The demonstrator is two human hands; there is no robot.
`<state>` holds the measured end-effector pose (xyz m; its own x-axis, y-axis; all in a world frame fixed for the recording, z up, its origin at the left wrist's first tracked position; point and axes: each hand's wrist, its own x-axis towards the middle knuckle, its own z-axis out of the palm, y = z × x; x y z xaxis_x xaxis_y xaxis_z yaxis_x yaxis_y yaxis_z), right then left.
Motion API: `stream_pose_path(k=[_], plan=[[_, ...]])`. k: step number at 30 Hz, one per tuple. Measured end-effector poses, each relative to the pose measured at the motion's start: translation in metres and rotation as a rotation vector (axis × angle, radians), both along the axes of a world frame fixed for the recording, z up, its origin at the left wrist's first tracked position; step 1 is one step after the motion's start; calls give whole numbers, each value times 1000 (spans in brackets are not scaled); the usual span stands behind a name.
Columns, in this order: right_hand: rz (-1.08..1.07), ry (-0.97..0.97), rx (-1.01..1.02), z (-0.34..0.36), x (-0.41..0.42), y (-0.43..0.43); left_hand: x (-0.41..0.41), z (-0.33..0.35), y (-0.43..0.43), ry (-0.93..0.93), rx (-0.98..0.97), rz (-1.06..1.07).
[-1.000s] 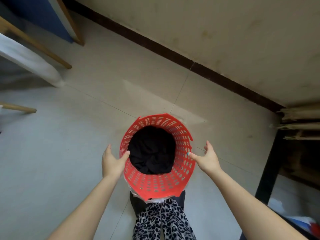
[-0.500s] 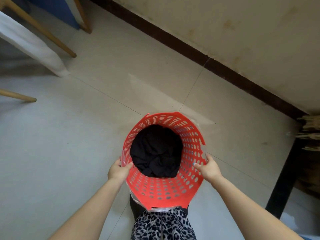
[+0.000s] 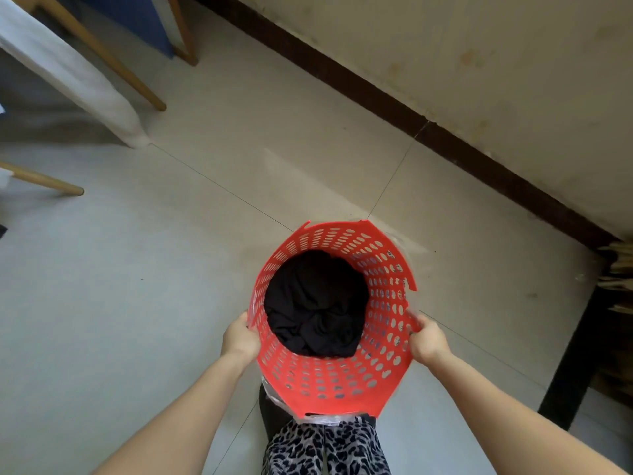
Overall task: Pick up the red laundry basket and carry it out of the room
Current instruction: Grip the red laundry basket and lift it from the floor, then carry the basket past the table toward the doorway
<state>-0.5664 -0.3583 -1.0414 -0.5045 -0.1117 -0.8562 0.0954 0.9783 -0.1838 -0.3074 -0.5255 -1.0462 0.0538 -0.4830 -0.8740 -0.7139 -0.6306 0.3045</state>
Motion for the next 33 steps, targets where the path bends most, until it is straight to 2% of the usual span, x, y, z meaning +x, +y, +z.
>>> stream_pose_path(k=[5, 10, 27, 33], plan=[[92, 115, -25, 33, 0, -16, 12, 28, -5, 49, 1, 21], [166, 192, -82, 109, 10, -36, 35, 95, -10, 102, -77, 70], [453, 310, -269, 472, 64, -130, 114, 444, -46, 217, -227, 335], [553, 294, -358, 548, 87, -144, 141, 524, -33, 218, -283, 474]])
